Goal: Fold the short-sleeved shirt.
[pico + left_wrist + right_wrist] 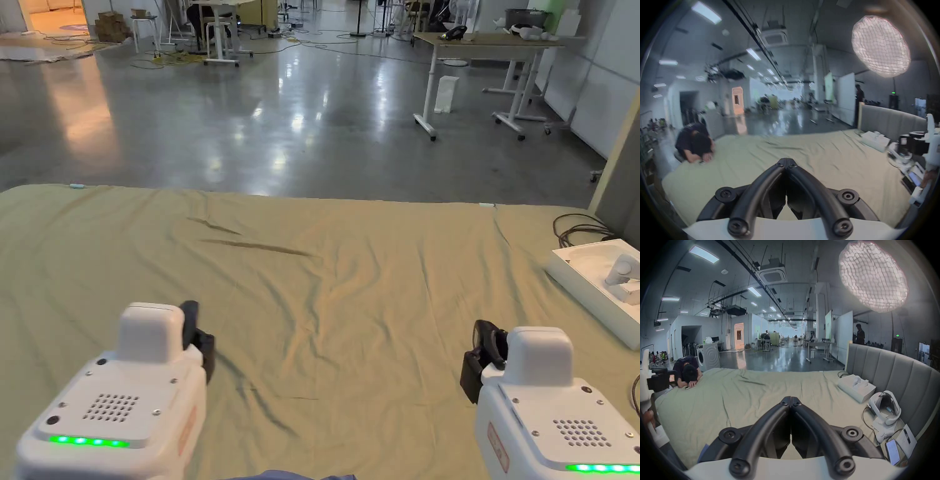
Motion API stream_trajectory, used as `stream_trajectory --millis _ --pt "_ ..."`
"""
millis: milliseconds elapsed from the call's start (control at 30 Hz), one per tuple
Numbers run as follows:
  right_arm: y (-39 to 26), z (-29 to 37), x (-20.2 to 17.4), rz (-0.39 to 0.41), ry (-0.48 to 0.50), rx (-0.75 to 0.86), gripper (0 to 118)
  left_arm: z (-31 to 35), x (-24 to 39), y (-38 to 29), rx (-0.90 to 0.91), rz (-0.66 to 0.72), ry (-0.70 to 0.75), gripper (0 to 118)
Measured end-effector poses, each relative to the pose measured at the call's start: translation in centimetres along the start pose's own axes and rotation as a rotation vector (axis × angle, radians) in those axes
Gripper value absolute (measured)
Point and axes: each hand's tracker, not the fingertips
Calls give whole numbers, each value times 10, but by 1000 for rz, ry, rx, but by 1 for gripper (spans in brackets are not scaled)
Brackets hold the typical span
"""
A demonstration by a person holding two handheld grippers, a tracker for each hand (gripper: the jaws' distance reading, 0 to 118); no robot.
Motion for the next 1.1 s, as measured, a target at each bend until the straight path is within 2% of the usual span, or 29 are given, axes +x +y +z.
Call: stream_trajectory --millis 100,333,400,500,633,767,900,1100 --pt "8 -1 -3 -3 -13 26 0 3 -18 -9 24 -33 70 2" --pt "12 -1 -12 11 1 19 0 13 -41 -36 -50 2 68 2" --pt "5 4 -19 16 31 -10 0 15 -44 -42 -74 -7 52 2" --pt "-21 18 -37 63 92 -88 0 15 -49 -52 -114 -10 31 2" --pt "-73 36 -72 71 231 -232 0 14 -55 -69 -178 28 1 2" --pt "-120 43 -106 131 317 -340 0 18 -57 -85 -228 36 -9 2" --pt "-151 31 -123 145 321 -374 0 25 -62 -99 -277 57 -20 2" --pt "-192 1 -123 166 257 -464 0 36 -69 -116 -356 102 -39 2"
